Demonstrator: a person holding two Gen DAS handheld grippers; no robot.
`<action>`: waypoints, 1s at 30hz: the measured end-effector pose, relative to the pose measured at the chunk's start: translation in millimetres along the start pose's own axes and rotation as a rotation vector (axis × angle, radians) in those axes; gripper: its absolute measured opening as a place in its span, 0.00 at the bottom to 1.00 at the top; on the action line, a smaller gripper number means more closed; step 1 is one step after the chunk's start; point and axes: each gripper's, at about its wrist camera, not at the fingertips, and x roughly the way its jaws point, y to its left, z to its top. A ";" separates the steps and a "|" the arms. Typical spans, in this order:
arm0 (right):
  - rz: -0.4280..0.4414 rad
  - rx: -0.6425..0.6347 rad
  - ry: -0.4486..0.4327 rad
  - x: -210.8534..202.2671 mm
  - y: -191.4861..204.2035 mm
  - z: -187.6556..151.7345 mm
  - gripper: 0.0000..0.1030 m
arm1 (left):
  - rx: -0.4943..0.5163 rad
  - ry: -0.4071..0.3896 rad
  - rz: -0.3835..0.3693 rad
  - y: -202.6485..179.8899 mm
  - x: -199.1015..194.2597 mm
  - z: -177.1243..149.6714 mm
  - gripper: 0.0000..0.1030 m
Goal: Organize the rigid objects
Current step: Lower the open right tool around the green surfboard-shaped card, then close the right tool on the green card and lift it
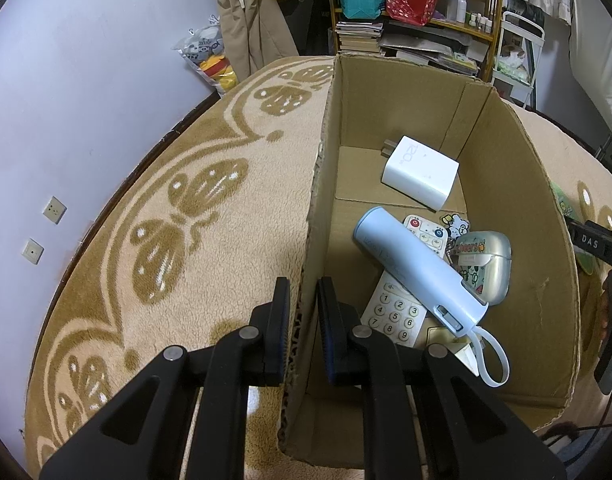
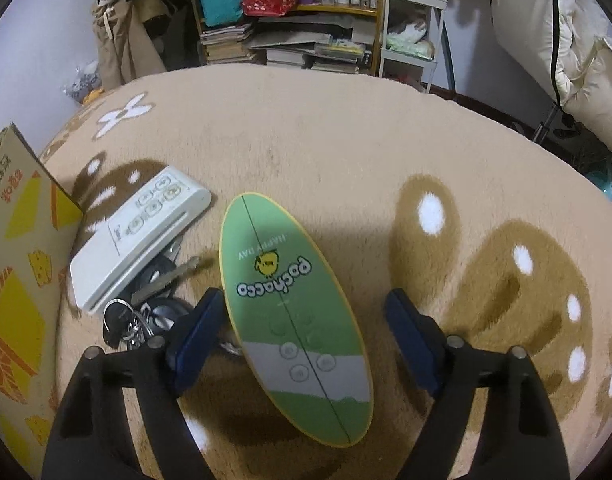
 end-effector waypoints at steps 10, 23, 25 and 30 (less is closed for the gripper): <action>-0.020 0.001 0.002 3.7 4.7 1.2 0.76 | -0.002 0.000 -0.002 -0.4 0.1 -0.5 0.14; -0.059 0.026 0.009 -4.0 0.6 6.9 0.62 | -0.001 0.000 -0.001 0.1 0.0 0.3 0.14; -0.067 0.031 0.002 -6.3 -0.7 8.0 0.62 | -0.001 0.000 -0.001 0.1 -0.1 0.4 0.14; -0.026 0.083 -0.033 -19.2 -9.4 13.8 0.61 | -0.001 0.001 -0.001 0.3 0.0 0.4 0.14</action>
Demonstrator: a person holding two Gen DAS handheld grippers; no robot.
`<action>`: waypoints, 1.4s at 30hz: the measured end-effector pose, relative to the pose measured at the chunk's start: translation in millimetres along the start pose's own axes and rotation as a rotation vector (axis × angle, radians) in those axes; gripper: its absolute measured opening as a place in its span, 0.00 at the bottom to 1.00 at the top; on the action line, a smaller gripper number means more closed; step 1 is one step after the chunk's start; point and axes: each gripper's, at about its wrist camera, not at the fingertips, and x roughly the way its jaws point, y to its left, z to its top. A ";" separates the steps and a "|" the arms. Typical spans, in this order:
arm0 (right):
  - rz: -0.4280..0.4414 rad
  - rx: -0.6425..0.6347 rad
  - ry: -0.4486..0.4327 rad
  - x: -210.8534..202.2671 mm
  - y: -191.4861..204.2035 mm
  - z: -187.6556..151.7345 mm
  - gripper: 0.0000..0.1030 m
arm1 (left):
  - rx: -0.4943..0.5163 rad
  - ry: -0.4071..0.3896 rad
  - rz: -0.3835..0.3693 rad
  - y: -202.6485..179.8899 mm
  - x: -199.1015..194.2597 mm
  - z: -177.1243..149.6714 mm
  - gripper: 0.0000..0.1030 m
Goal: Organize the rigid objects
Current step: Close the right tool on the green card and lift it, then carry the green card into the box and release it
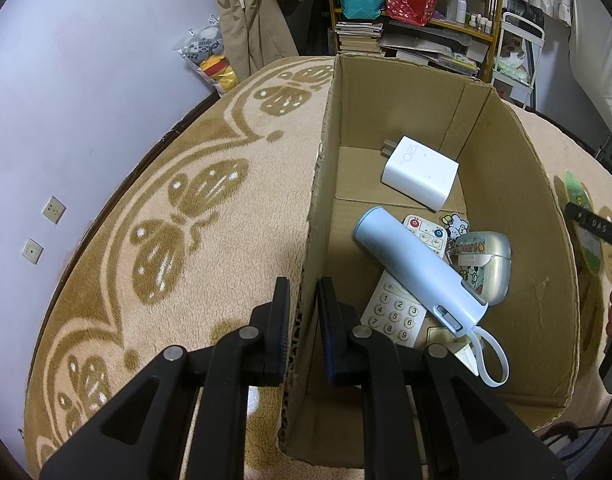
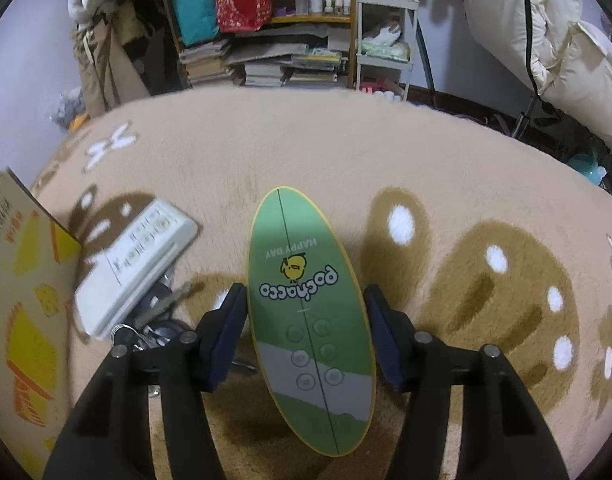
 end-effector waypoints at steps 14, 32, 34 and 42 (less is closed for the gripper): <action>0.168 -0.049 -0.174 -71.4 39.8 18.6 0.62 | 0.001 0.001 0.000 0.2 0.0 0.2 0.13; 0.475 -0.220 -0.212 -131.3 127.0 5.3 0.62 | 0.003 0.001 0.003 -1.6 -0.1 0.6 0.14; 0.498 -0.237 -0.193 -130.8 134.6 0.8 0.62 | 0.004 0.001 0.004 -2.3 0.0 0.4 0.14; 0.570 -0.272 -0.123 -122.0 156.2 -11.4 0.62 | 0.004 0.001 0.004 -1.4 0.0 0.8 0.14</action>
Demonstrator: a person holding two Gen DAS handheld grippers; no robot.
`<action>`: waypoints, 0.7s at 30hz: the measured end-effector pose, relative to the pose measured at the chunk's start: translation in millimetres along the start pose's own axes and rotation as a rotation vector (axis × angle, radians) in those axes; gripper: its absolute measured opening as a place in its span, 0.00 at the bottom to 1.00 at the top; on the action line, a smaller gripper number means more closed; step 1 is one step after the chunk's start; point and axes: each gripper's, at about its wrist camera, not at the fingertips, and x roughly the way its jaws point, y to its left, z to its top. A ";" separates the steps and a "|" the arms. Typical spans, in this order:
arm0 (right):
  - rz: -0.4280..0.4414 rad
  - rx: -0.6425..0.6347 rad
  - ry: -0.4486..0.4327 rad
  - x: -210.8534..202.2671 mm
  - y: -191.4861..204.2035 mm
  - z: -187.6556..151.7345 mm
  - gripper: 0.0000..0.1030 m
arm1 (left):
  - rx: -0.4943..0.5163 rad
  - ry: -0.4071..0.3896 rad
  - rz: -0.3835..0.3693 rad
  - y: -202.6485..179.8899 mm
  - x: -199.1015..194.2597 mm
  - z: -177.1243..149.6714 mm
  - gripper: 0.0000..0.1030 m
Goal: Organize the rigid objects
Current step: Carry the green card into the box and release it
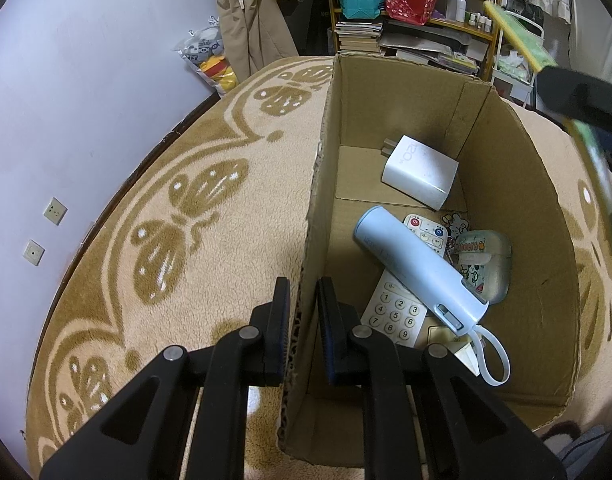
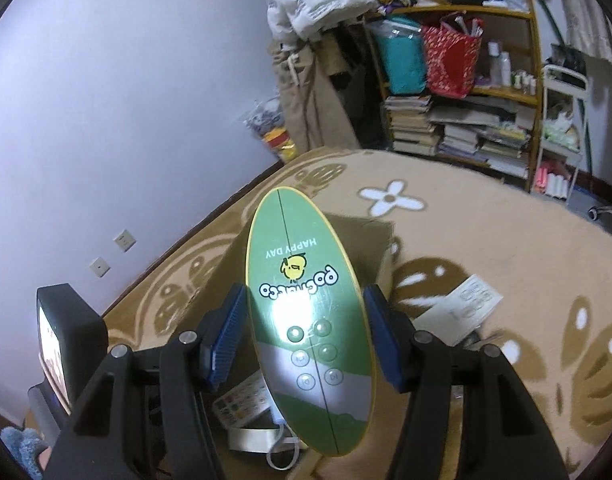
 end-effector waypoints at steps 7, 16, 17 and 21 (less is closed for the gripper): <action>0.026 0.001 0.082 21.3 2.3 -10.6 0.62 | 0.000 0.000 0.000 0.0 0.0 0.0 0.14; 0.017 -0.065 0.133 34.8 18.0 -16.0 0.62 | -0.001 0.001 -0.003 -0.5 -0.1 0.2 0.14; 0.014 -0.072 0.135 35.4 19.4 -15.9 0.62 | -0.001 0.001 -0.004 -0.2 -0.2 0.3 0.14; 0.002 -0.087 0.130 35.1 22.0 -15.4 0.62 | -0.001 0.000 -0.003 -0.8 -0.7 0.5 0.14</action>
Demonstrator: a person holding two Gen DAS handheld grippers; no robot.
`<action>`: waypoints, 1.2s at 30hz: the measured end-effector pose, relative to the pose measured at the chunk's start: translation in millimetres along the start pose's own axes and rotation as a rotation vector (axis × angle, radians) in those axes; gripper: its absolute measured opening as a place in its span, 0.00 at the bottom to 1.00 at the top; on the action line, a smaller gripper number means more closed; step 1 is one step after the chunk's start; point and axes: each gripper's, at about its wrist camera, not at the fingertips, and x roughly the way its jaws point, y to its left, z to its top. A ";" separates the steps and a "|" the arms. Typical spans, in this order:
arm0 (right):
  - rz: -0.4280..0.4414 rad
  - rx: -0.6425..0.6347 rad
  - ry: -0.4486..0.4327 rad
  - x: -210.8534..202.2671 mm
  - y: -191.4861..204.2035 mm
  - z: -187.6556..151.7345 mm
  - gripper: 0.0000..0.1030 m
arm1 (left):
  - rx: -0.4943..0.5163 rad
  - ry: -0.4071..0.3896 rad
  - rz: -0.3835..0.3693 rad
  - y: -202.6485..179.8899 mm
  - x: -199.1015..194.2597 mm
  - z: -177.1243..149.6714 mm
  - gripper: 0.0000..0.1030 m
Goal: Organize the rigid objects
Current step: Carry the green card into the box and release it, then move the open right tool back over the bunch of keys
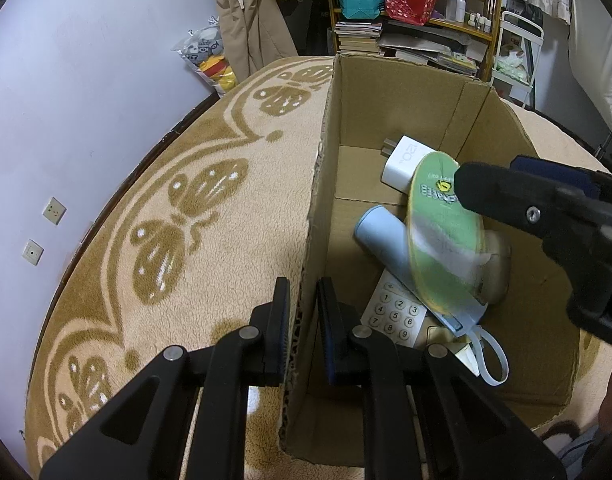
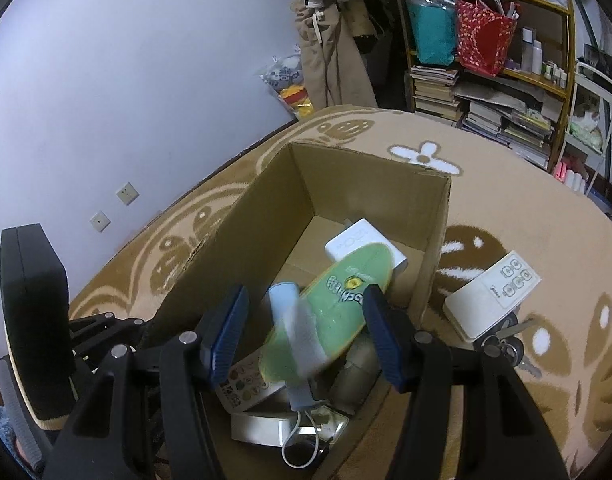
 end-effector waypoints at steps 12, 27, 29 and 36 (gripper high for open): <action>-0.046 -0.014 -0.058 -17.3 -8.7 7.3 0.81 | 0.000 0.000 -0.001 0.2 0.0 0.1 0.14; -0.169 0.150 -0.166 -46.8 -69.7 9.3 0.96 | 0.000 0.001 -0.001 0.0 0.1 0.1 0.14; -0.195 0.169 -0.164 -45.2 -78.9 7.6 0.96 | 0.000 0.000 -0.001 0.2 -0.1 0.1 0.14; -0.246 0.240 -0.126 -27.5 -108.3 -5.2 0.96 | -0.001 0.001 -0.001 0.7 0.1 0.3 0.14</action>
